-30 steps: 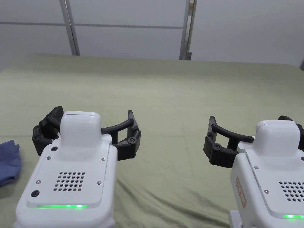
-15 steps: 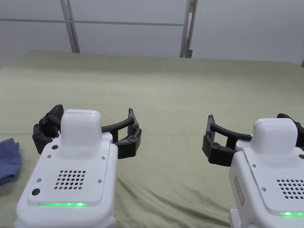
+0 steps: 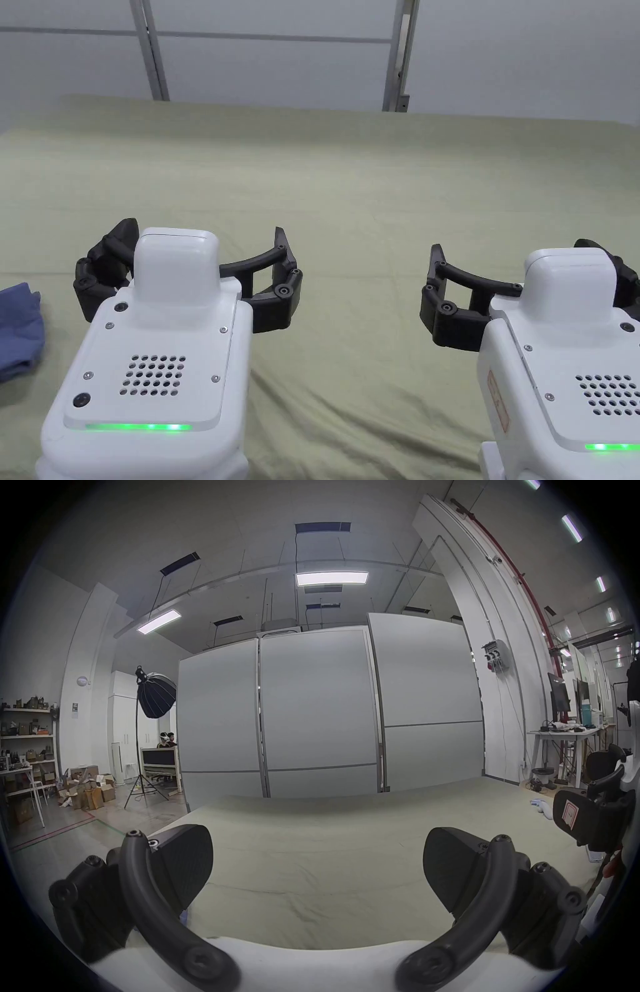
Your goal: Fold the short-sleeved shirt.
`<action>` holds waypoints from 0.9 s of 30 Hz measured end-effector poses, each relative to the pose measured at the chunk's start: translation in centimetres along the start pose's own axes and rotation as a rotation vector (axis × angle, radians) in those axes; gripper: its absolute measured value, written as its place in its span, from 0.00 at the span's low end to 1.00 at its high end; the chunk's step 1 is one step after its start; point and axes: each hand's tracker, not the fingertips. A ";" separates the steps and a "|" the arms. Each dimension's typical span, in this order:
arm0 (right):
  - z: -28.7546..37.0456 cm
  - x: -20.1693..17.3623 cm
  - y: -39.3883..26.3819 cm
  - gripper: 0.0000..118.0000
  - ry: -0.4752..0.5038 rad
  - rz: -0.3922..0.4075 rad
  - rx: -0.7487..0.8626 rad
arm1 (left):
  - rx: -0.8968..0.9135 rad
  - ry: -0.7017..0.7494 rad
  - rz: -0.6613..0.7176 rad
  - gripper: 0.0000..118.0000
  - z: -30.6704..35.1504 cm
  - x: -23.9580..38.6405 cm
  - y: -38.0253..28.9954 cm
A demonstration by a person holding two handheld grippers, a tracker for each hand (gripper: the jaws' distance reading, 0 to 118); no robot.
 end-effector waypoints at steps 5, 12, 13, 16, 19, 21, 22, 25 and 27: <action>-0.6 0.0 -0.5 1.00 0.006 -0.015 -0.023 | -0.023 -0.003 -0.003 1.00 -0.5 0.2 -0.6; -2.2 0.1 -1.5 1.00 0.014 -0.035 -0.100 | -0.073 -0.006 -0.005 1.00 -1.8 0.6 -1.7; -2.7 0.1 -1.7 1.00 0.032 -0.047 -0.140 | -0.084 -0.007 -0.005 1.00 -2.1 0.6 -1.9; -4.7 0.1 -2.2 1.00 0.060 -0.131 -0.258 | -0.134 -0.010 0.006 1.00 -3.3 0.9 -2.8; -7.2 0.5 -3.1 1.00 0.094 -0.269 -0.373 | -0.225 -0.022 0.038 1.00 -5.2 1.1 -3.9; -9.1 0.7 -3.8 1.00 0.089 -0.349 -0.474 | -0.288 -0.030 0.055 1.00 -6.6 1.3 -4.7; -10.1 0.8 -4.2 1.00 0.077 -0.355 -0.537 | -0.313 -0.032 0.063 1.00 -7.4 1.3 -5.2; -12.9 0.6 -5.8 1.00 0.084 -0.310 -0.659 | -0.370 -0.037 0.092 1.00 -9.7 1.4 -6.5; -14.3 0.2 -6.7 1.00 0.048 -0.273 -0.695 | -0.406 -0.044 0.117 1.00 -11.1 1.5 -7.5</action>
